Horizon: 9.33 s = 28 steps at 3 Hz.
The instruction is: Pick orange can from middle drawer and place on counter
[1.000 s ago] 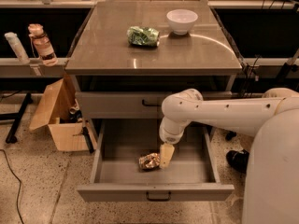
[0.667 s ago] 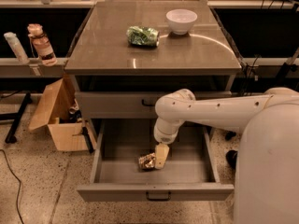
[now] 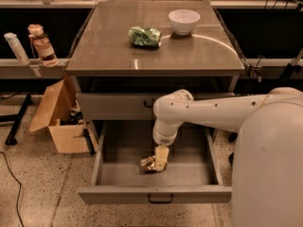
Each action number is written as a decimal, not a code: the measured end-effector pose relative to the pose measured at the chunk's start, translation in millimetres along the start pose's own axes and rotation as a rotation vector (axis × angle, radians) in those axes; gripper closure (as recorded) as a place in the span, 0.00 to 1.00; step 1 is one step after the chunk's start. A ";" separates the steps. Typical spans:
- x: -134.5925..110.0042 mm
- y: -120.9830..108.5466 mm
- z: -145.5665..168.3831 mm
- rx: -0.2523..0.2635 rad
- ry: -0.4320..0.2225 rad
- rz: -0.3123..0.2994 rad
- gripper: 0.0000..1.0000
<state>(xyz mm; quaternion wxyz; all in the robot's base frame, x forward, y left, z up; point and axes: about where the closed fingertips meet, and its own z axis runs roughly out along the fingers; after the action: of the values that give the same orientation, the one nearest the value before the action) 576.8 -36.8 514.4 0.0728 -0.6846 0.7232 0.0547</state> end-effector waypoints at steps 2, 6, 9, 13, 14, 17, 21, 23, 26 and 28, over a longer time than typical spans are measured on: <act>13.3 -17.8 55.7 0.031 -0.076 0.043 0.00; 29.0 -35.2 160.2 -0.129 -0.229 0.106 0.00; 29.2 -35.4 162.2 -0.131 -0.230 0.108 0.65; 33.8 -28.1 150.4 -0.092 -0.235 0.129 1.00; 42.1 -14.9 140.6 -0.054 -0.247 0.149 1.00; 41.0 34.2 19.6 0.115 -0.320 0.106 1.00; -54.4 15.9 -161.2 0.063 -0.288 -0.226 1.00; -58.8 15.6 -158.7 0.038 -0.299 -0.221 1.00; -120.0 2.1 -301.6 0.172 -0.238 -0.338 1.00; -163.4 -25.5 -379.4 0.305 -0.170 -0.437 1.00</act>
Offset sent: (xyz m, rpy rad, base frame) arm 0.0375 -0.0070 -0.0971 0.1350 -0.0494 -0.0672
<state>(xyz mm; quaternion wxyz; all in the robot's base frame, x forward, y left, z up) 599.2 54.4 917.5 0.2456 -0.7985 0.5494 -0.0146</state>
